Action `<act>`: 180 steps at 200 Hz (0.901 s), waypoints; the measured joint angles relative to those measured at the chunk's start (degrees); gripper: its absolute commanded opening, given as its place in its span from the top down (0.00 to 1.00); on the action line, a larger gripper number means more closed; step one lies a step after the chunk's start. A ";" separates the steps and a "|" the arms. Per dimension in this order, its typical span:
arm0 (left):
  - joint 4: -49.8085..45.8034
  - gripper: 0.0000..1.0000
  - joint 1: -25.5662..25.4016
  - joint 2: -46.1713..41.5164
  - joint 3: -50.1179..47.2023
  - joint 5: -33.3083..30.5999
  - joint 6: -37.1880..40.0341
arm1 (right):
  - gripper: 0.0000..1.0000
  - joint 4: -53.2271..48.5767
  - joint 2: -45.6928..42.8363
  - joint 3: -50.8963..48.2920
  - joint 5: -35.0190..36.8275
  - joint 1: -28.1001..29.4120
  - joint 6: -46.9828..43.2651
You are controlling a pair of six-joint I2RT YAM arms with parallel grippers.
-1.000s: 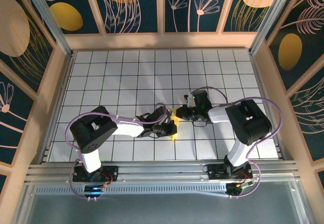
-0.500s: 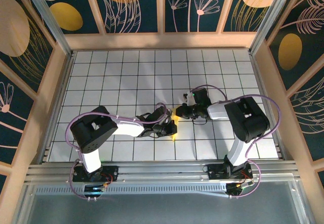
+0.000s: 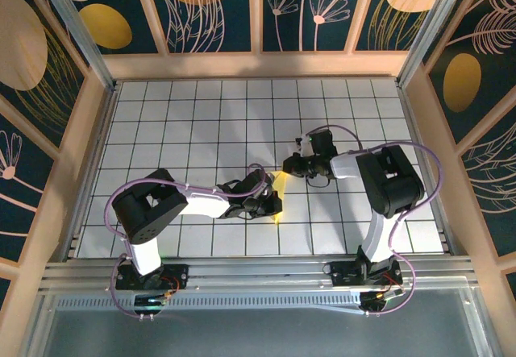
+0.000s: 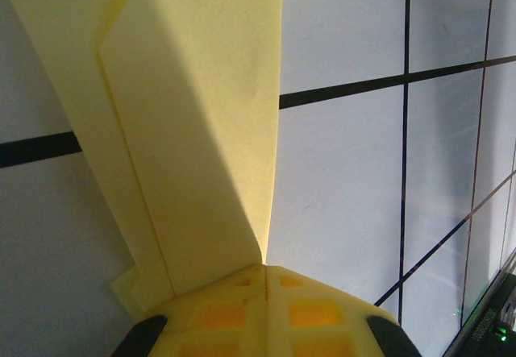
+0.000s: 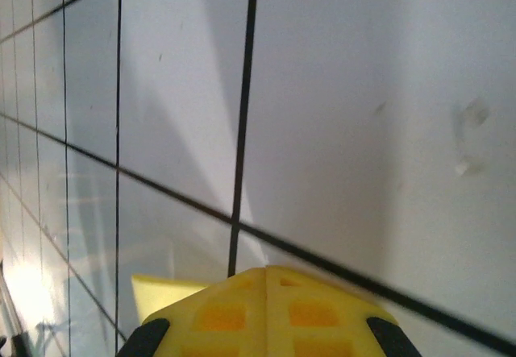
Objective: Fold a paper plane with a square sheet of paper (fold left side to right side)
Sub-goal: Fold the wing for the fifth time at the center of the table.
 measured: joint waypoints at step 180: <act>0.00 1.00 -0.15 -0.07 0.00 -0.46 0.00 | 1.00 -4.81 -20.33 -12.37 -0.61 0.48 3.37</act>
